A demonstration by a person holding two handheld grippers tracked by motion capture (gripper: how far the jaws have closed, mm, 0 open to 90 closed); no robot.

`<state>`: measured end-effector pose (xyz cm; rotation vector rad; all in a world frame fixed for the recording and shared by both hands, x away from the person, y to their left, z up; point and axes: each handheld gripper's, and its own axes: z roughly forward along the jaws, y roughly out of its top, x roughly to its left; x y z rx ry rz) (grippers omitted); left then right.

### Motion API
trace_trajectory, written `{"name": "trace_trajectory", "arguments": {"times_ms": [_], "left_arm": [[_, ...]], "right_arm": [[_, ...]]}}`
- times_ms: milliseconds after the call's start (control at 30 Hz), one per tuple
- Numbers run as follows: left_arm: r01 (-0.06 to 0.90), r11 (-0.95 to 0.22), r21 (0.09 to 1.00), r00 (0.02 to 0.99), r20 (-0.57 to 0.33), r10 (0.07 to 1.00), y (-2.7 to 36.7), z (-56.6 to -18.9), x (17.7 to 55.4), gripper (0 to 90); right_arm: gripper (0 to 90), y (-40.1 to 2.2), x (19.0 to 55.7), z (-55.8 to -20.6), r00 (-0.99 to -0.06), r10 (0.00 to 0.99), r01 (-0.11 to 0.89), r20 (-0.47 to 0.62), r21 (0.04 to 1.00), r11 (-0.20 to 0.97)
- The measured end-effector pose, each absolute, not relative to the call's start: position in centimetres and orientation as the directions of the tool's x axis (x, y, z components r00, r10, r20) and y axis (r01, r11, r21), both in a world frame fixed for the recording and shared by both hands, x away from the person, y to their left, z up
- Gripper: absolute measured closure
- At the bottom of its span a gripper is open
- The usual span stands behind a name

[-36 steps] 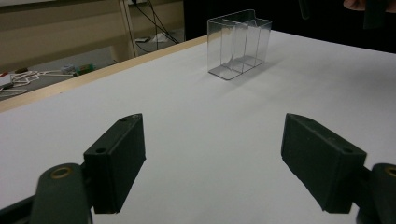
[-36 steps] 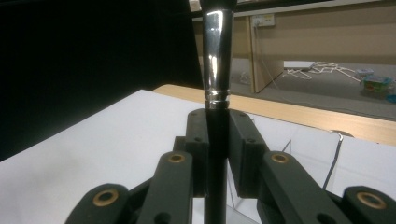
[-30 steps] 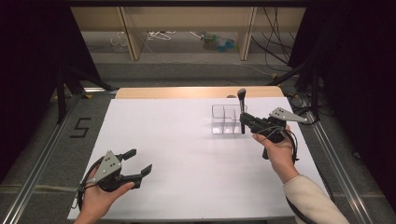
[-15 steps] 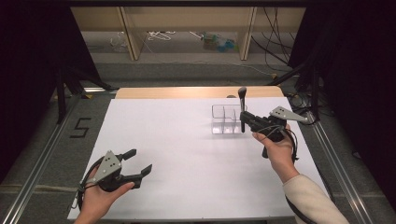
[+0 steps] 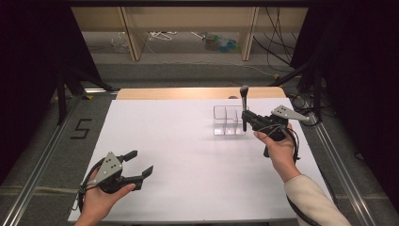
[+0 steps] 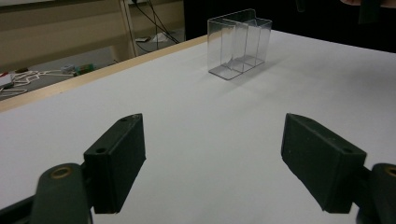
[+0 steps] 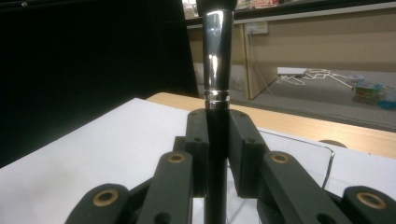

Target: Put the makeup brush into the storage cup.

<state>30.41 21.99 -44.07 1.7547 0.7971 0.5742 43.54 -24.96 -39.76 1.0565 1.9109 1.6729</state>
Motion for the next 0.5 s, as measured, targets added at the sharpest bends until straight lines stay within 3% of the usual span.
{"name": "trace_trajectory", "arguments": {"times_ms": [500], "left_arm": [[0.243,-0.198,0.949,0.658,-0.011,0.753,21.95,-44.14,30.43,21.7]], "right_arm": [[79.5,-24.89,43.96,-39.39,-0.630,0.757,0.270,0.171,0.963,0.007]]}}
